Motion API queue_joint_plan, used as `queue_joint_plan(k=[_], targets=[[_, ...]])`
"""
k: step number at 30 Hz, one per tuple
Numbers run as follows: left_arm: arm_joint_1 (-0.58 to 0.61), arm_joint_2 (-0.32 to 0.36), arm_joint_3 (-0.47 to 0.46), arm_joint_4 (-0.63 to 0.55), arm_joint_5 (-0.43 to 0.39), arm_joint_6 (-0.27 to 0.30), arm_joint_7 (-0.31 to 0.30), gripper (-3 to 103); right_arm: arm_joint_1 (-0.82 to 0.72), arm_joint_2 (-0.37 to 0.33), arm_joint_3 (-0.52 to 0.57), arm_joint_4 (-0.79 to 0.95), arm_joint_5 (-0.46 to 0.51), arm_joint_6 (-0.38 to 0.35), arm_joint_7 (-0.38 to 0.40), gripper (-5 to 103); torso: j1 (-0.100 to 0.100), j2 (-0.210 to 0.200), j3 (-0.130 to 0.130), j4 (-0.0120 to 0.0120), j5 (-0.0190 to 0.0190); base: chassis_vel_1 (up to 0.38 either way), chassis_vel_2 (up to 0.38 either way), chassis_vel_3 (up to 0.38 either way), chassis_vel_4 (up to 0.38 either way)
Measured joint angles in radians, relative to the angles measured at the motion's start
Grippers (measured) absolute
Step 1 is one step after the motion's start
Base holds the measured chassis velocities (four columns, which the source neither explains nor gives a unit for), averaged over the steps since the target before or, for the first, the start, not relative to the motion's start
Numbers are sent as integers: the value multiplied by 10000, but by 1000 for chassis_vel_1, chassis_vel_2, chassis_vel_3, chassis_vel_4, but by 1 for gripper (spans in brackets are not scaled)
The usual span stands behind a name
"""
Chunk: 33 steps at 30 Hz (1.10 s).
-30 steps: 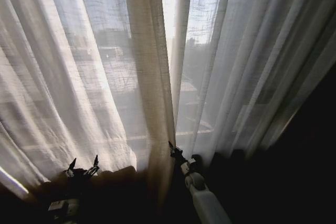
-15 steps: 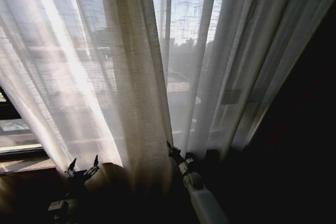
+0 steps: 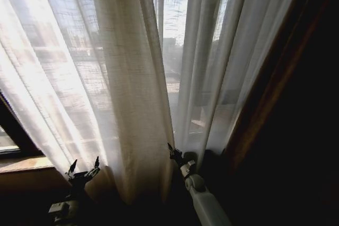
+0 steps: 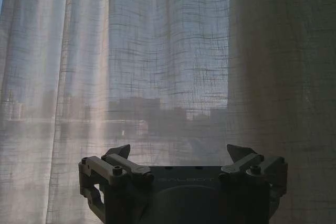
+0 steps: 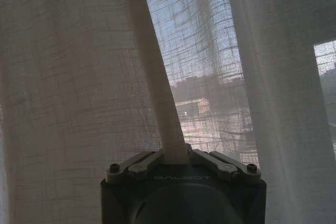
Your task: Open the curtains by pulling them apart, changing their state from closed to fully open.
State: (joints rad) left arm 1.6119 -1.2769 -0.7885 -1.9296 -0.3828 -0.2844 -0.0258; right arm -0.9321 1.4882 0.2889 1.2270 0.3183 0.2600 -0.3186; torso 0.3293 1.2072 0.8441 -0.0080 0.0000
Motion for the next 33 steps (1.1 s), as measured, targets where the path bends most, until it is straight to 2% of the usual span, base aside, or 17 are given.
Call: queue_joint_plan(k=[14, 18, 23, 27, 29, 33], targets=[[0, 0, 0, 1, 0, 0, -1, 100, 17, 32, -29, -56, -106, 110, -65, 0, 2, -2, 1, -1, -2, -350, -357, 354, 356], [0, 0, 0, 0, 0, 0, -1, 100, 17, 69, -25, -98, -391, 170, -28, 0, 1, -1, 1, -2, -3, -331, -324, 316, 318], [0, -1, 2, -1, 0, 0, 0, 100, 41, 94, -8, -162, -494, 224, 39, 0, 1, -1, 1, -4, 3, -172, -195, 197, 208], [0, -1, 1, -1, 0, 0, 1, 100, 127, 124, -51, -238, -589, 296, 159, 0, 1, -2, 2, -3, 0, -15, -47, 15, 9], [-1, 1, -2, 0, 0, 0, -2, 100, 217, 127, -89, -308, -780, 307, 228, 0, 1, -2, 2, -1, -13, 0, 0, 0, 0], [0, 3, -8, 1, 0, -1, -6, 100, 406, 115, -115, -457, -1093, 293, 498, 0, 1, -2, 2, 2, -5, 67, 33, -48, -41]])
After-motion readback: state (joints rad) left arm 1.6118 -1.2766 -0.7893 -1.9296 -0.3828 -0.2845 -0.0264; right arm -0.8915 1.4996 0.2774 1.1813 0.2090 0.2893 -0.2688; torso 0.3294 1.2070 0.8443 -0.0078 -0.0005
